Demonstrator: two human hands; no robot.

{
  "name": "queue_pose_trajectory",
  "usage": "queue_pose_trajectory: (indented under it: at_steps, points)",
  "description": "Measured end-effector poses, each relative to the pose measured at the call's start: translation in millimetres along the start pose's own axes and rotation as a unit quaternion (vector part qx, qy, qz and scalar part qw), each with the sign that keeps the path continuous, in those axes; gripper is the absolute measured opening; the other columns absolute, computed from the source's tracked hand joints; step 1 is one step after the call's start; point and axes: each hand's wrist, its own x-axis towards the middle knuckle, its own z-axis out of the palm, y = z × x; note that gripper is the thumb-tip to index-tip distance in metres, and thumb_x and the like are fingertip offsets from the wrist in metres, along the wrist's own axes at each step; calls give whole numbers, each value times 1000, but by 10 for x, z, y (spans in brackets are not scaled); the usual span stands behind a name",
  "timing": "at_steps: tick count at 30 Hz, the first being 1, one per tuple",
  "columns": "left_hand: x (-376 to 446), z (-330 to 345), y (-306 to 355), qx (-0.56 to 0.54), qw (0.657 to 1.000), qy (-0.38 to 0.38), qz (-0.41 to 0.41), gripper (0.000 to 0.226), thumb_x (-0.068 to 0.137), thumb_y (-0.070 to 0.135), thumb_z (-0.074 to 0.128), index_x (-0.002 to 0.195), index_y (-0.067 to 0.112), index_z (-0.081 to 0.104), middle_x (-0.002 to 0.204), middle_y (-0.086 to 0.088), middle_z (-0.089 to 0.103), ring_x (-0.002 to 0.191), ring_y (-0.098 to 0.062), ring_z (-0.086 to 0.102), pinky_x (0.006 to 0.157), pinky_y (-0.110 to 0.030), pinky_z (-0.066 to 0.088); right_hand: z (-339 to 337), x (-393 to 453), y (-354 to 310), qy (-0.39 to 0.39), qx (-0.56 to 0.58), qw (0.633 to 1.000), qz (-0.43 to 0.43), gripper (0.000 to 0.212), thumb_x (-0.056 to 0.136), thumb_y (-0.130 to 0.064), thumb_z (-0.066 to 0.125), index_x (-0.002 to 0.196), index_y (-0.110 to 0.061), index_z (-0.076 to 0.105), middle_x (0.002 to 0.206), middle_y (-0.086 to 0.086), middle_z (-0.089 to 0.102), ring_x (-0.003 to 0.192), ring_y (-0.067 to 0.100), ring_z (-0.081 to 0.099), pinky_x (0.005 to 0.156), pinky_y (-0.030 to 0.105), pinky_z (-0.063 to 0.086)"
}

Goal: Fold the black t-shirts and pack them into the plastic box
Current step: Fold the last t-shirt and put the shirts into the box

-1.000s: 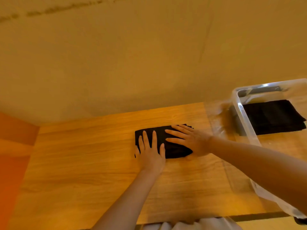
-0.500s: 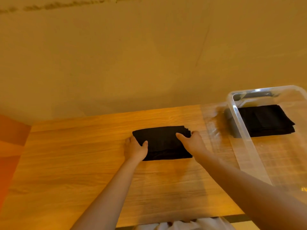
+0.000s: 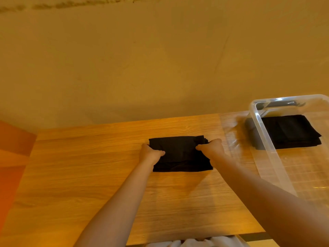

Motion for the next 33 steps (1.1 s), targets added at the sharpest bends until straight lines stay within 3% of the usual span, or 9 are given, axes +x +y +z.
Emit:
queue_pose_trajectory:
  at_steps: [5,9,12,16,20,28,33]
  points:
    - [11,-67,89,9,997,-59,-39,51,73,10,82,116,3,57,116,-15,62,107,-32,60,87,-39,52,-38,10,-55,-27,-25,999,34,54,80,-11,76,124,4,48,115,17,55,114,34,52,82,35,44]
    - [-2,-79,96,-8,995,-87,-51,46,71,8,82,112,5,59,106,-14,63,100,-32,62,89,-46,54,-66,-12,-62,-49,-16,997,59,60,78,-16,79,126,3,48,123,18,54,116,35,52,85,37,46]
    - [-12,-37,56,-6,996,-89,-20,37,77,12,77,109,11,58,101,-8,61,96,-27,59,83,-37,52,-59,-14,-7,-55,-24,998,35,57,78,-17,79,125,-2,52,116,15,58,105,30,56,82,38,49]
    - [-47,19,-4,9,994,-92,51,44,85,18,70,124,16,51,114,-1,57,100,-20,54,80,-31,44,-34,-73,54,-37,-47,997,-45,47,79,-17,76,119,-10,51,97,4,57,87,21,56,64,29,45]
    - [-79,-8,-45,2,993,-104,62,49,88,18,68,131,15,44,113,-1,53,98,-16,50,79,-29,41,-72,-130,76,-33,-40,996,-67,47,80,-17,75,116,-13,46,93,1,53,78,14,53,55,25,42]
    - [-127,-72,82,2,992,-112,53,45,89,30,67,127,14,48,119,-2,58,104,-21,55,82,-32,44,-280,-237,11,-24,-31,995,-89,57,77,-25,80,120,-15,44,108,6,56,92,20,57,65,30,48]
    - [-352,-10,480,22,987,-118,108,48,93,33,61,134,14,42,128,-2,53,118,-25,52,86,-33,42,-580,-310,-134,-5,4,989,-146,55,77,-26,79,120,-16,47,96,-5,53,87,13,55,68,29,48]
